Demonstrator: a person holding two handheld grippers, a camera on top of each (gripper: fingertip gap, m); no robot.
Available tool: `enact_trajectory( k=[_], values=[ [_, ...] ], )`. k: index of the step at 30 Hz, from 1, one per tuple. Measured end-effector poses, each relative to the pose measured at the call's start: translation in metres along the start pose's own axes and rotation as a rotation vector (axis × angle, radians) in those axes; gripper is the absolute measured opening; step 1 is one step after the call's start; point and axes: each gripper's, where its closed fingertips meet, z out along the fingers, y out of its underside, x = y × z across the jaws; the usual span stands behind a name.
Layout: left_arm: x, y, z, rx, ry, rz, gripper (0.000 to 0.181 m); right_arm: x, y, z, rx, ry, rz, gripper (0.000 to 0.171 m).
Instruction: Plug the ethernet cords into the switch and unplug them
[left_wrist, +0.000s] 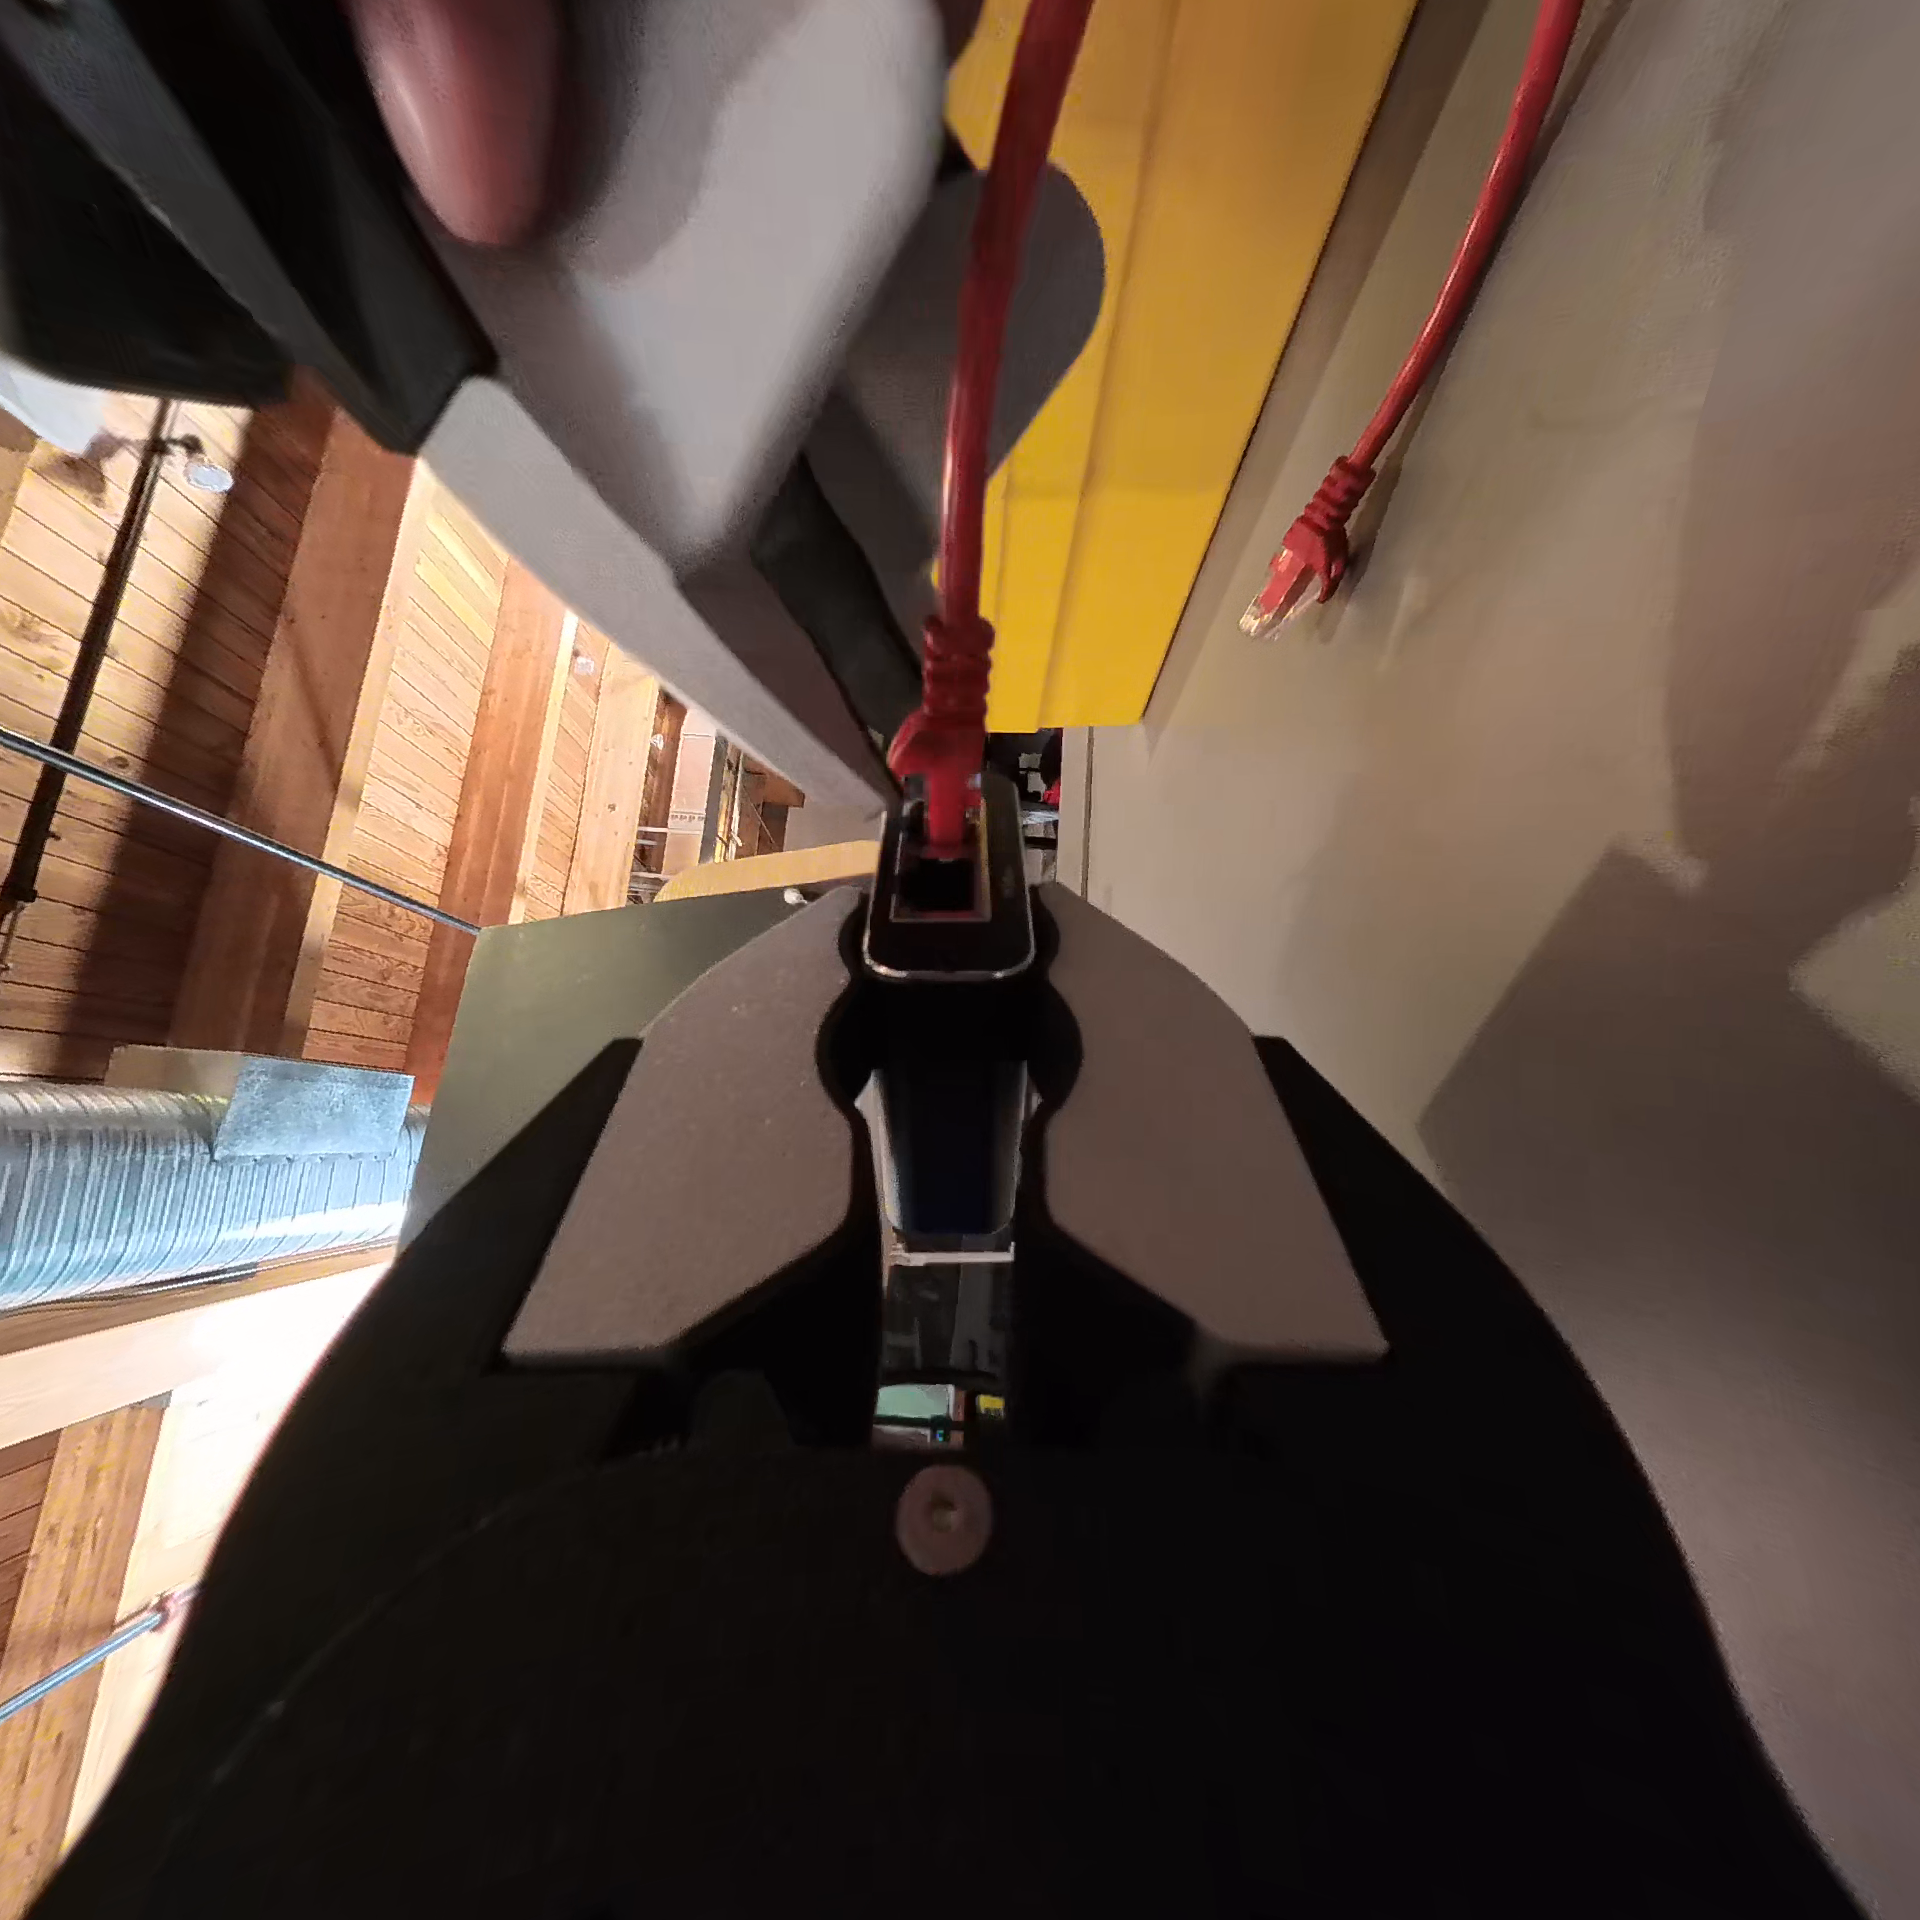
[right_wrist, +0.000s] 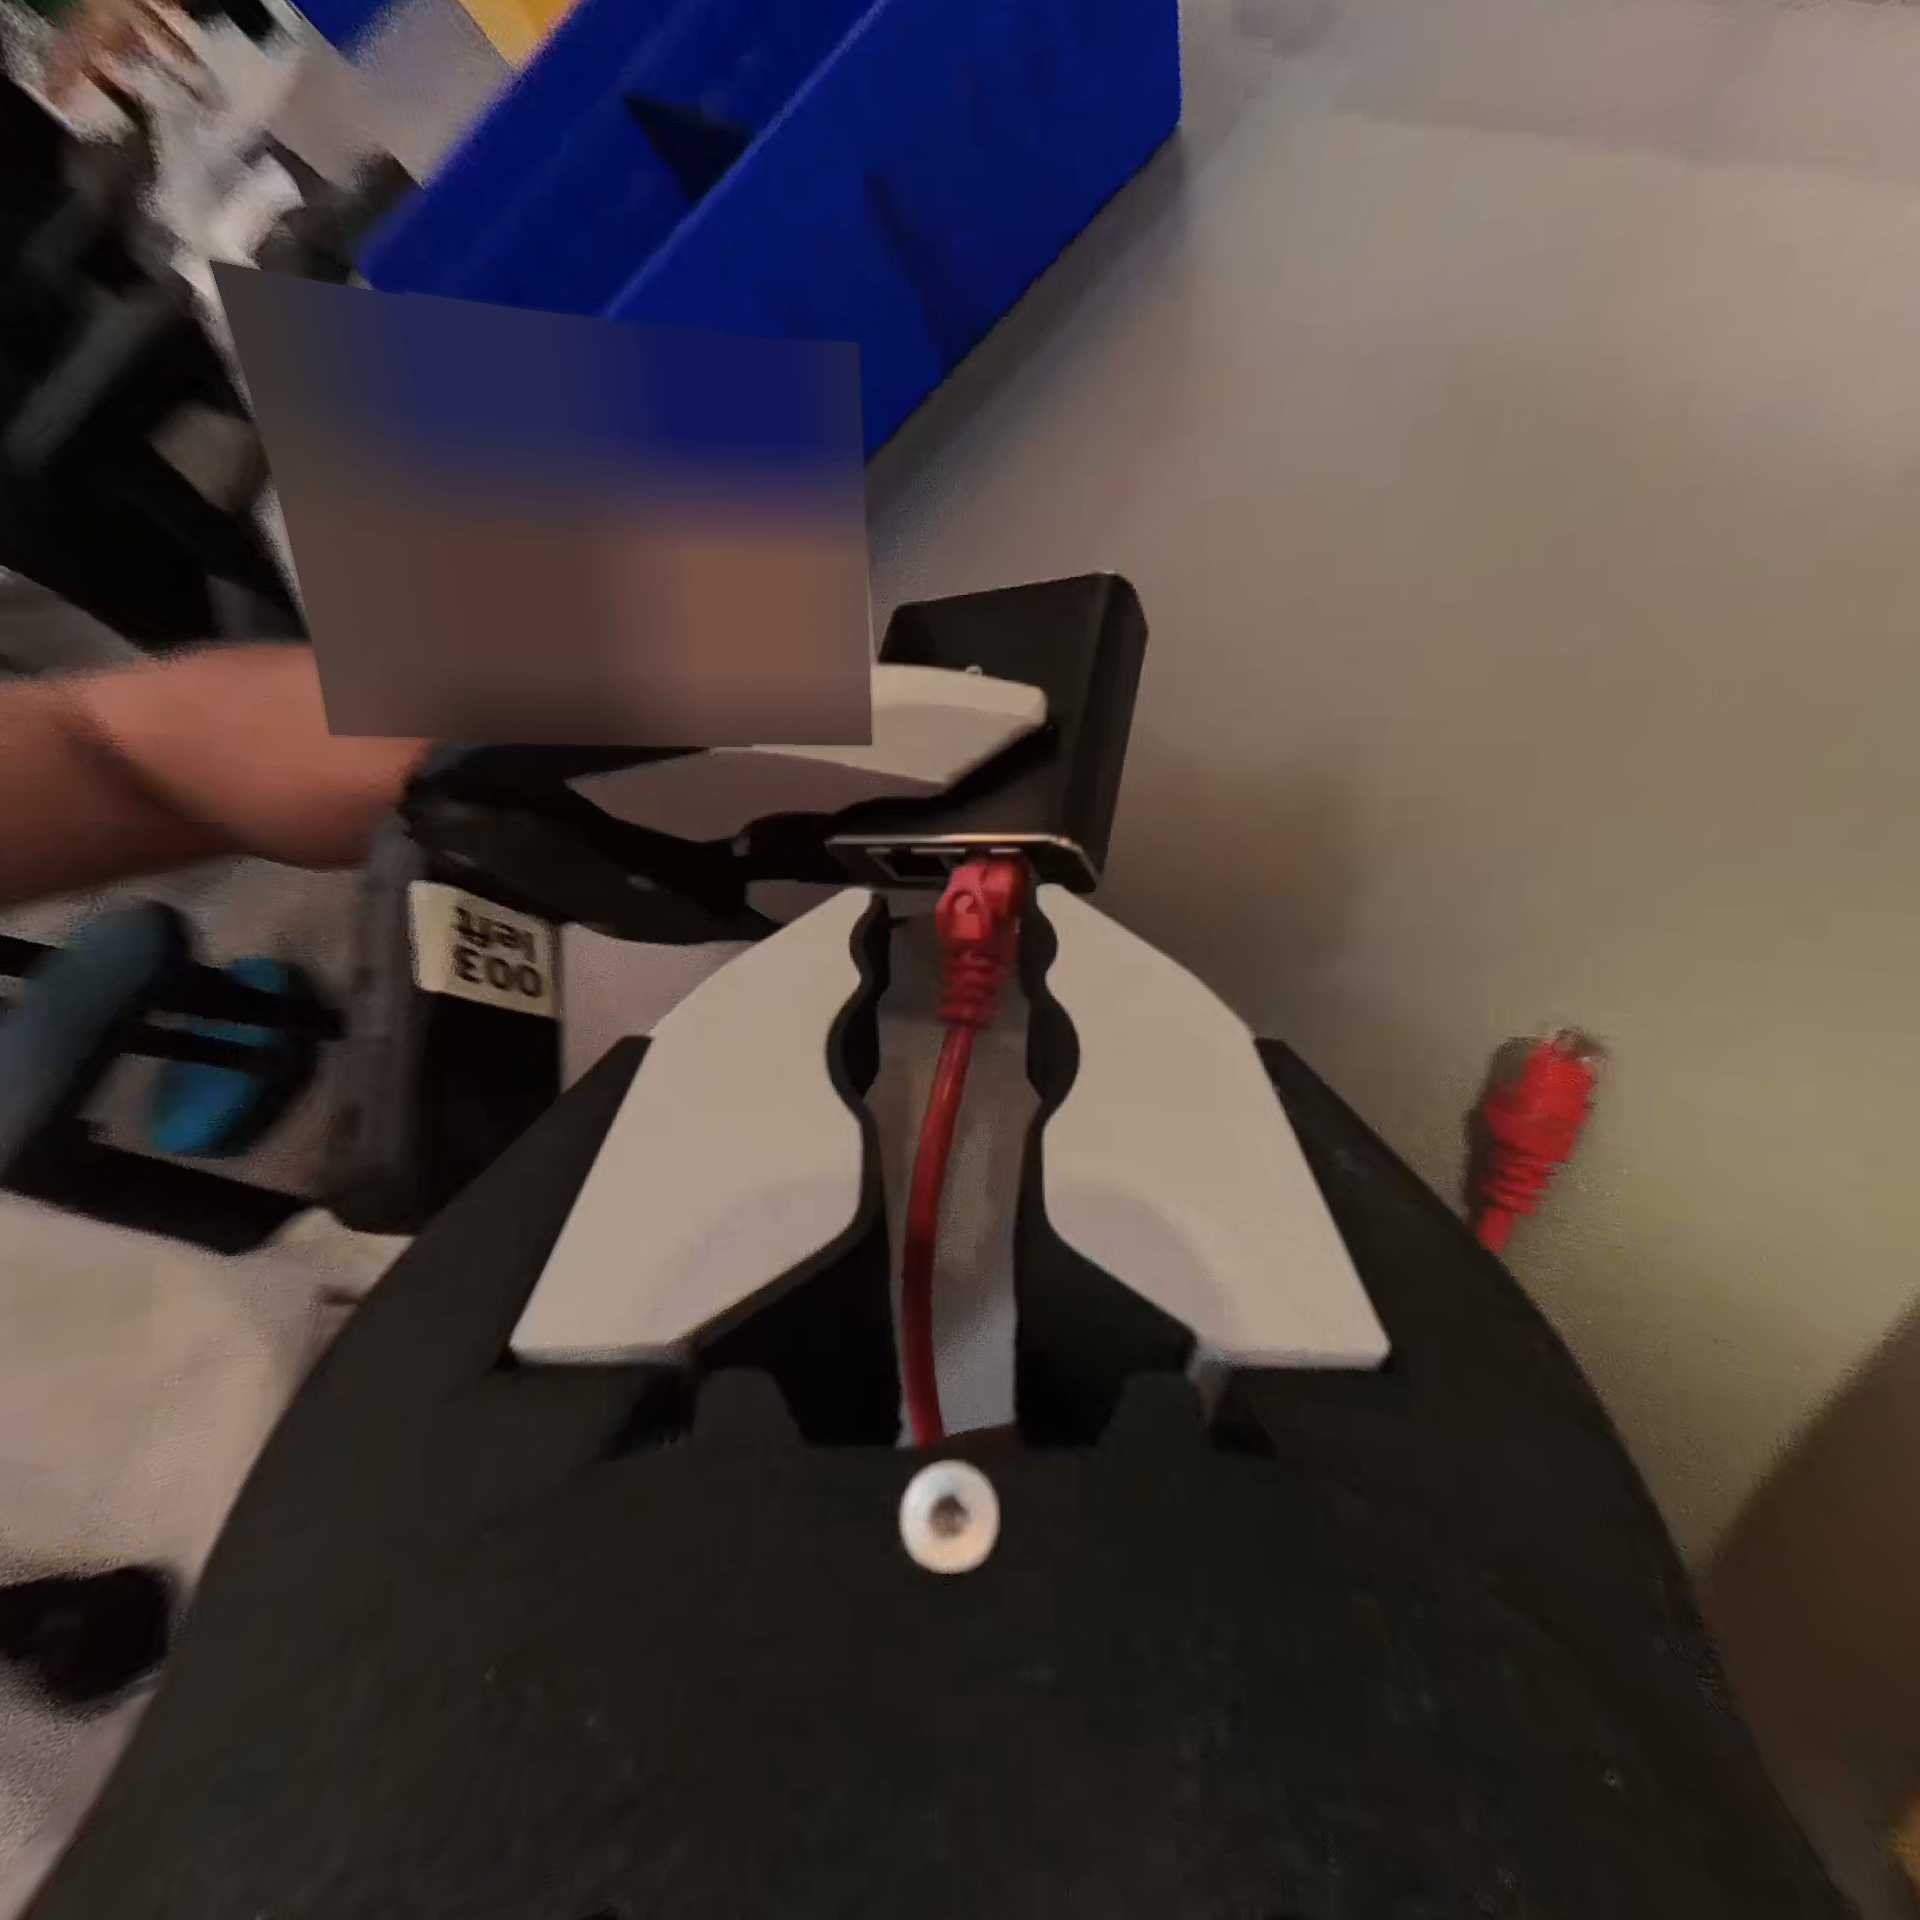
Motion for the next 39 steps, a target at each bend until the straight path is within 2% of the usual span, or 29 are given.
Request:
enact_trajectory(
  k=[5,8,14,22,30,33,36,39],
  values=[
    [0.001,0.001,0.001,-0.011,0.009,-0.010,0.025,0.011,0.002,0.005,-0.046,0.369,-0.330,0.016],
    [0.003,0.005,0.003,-0.033,0.022,-0.011,0.026,0.017,0.000,0.007,-0.047,0.512,-0.416,0.013],
    [0.008,0.011,0.008,-0.078,0.057,-0.048,0.026,0.018,0.005,0.006,0.023,0.572,-0.338,0.013],
    [0.001,-0.009,0.005,-0.020,0.044,-0.076,0.027,0.005,0.012,-0.012,0.077,0.545,-0.278,0.013],
    [-0.005,-0.018,0.003,-0.009,0.025,-0.102,0.026,-0.001,0.013,-0.023,0.072,0.687,-0.464,0.013],
    [-0.009,-0.009,0.002,-0.036,-0.024,-0.065,0.025,-0.002,0.007,-0.016,0.136,0.572,-0.355,0.014],
    [-0.027,0.000,-0.002,-0.055,-0.124,-0.065,0.025,-0.017,-0.007,-0.018,0.255,0.268,-0.105,0.018],
    [-0.049,0.002,-0.013,-0.031,-0.241,-0.047,0.025,-0.027,-0.014,-0.025,0.338,-0.011,0.161,0.031]
  ],
)
